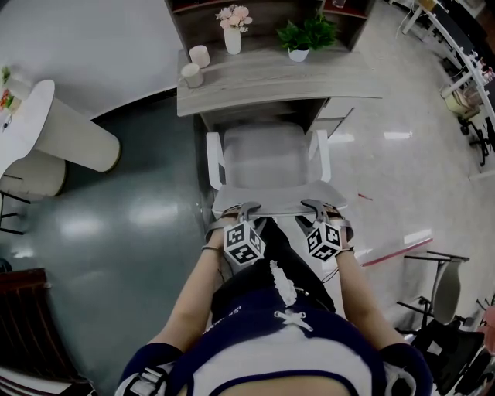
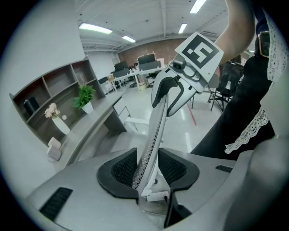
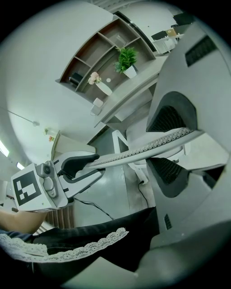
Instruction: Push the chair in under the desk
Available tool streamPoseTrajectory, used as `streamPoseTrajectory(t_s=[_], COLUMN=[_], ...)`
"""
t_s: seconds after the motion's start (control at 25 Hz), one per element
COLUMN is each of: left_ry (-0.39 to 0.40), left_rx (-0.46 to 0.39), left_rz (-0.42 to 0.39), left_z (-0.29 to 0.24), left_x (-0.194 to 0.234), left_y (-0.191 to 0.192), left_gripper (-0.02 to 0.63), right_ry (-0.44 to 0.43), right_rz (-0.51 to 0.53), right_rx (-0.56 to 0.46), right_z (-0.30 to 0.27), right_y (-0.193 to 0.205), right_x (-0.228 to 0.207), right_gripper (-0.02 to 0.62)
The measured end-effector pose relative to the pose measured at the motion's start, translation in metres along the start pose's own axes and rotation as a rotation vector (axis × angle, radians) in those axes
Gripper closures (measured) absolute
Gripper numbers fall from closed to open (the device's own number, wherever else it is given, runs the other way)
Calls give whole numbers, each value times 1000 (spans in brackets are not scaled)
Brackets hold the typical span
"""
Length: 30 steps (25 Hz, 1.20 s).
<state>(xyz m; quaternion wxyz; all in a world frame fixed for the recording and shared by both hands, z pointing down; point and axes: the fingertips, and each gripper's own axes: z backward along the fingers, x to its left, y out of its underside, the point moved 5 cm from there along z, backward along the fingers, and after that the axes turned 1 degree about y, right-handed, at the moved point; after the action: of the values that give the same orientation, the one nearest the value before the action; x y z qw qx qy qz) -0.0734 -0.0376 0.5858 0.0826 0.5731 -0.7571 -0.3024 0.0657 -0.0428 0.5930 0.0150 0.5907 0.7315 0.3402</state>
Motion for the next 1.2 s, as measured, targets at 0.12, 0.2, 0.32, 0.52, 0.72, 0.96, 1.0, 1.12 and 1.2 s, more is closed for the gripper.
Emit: streamPoseTrajectory(t_s=[0.12,0.2,0.32,0.52,0.72,0.96,1.0,1.12,1.2], left_ry=[2,3,2,6,0,-11,-11,-6,-6], left_rx=[1,2,-3,0,2,-1,-1,3,4], left_rz=[-2,-3,-6,-6,-3,-8,-8,-3,0], left_z=[-2,-3,-5,-5,-9,-13,-14,-15,-16], left_x=[8,12,16,22,31,38,39,43,44], left_y=[-1,-2,-2,-2,-4,-6,-6,-6,-7], left_gripper=[456,456,456,456,456,456,456,456,456], right_ry=[2,3,4,3,5,11,10,7,7], right_rz=[-4,-7,-5,-2,3,9,10,12,15], right_rx=[2,0,-2,-5,-6,-10,-11,-14,-16], right_z=[-4,-5,-8,-9,-14,-18,-19,-21,-22], right_y=[-2,-2,-3,-5,-5,-5,-4,-5,-5], right_x=[-7,-10,-14,-19,-28,-35,-37,-39,-41], right_gripper=[442,442,442,442,442,442,442,442,442])
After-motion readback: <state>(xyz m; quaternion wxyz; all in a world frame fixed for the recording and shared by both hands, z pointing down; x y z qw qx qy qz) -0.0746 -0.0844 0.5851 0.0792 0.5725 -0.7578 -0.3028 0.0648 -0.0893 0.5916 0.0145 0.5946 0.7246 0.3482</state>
